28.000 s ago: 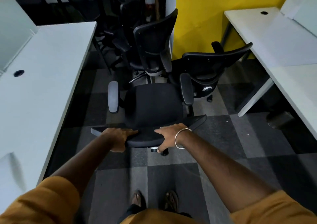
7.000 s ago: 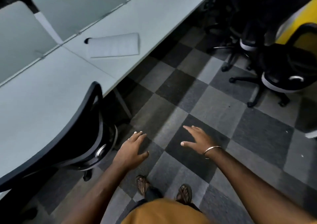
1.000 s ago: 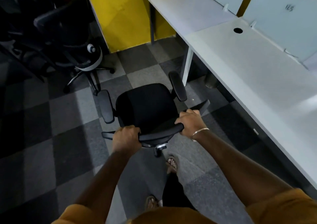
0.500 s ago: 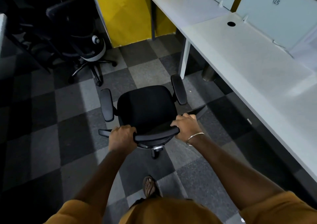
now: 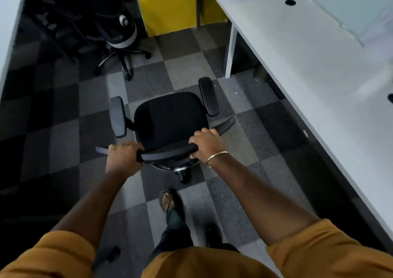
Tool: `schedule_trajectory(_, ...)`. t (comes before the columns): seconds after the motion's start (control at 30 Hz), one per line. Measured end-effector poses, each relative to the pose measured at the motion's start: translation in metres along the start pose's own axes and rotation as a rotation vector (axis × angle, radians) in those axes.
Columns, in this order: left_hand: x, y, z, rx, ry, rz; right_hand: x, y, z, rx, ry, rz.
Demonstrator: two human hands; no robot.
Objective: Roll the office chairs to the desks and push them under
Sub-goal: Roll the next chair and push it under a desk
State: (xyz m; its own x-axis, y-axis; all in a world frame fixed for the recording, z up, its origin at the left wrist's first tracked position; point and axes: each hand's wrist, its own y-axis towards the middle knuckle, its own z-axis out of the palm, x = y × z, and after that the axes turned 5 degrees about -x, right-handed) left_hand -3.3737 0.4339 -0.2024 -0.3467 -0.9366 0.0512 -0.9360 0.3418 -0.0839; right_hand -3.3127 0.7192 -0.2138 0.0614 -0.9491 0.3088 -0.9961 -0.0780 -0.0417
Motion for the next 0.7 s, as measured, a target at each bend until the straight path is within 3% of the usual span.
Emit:
schedule_trajectory(0.37, -0.068, -0.177, 0.011, -0.035, -0.074, -0.042, 0.001, -0.142, 0.004, 0.023, -0.078, -0.070)
schedule_trajectory(0.53, -0.084, -0.251, 0.019, -0.047, -0.107, -0.012, 0.017, -0.212, 0.009, 0.027, -0.110, -0.021)
schedule_trajectory(0.7, -0.091, -0.315, 0.028, -0.057, -0.131, 0.032, 0.044, -0.285, 0.027, -0.069, -0.095, 0.119)
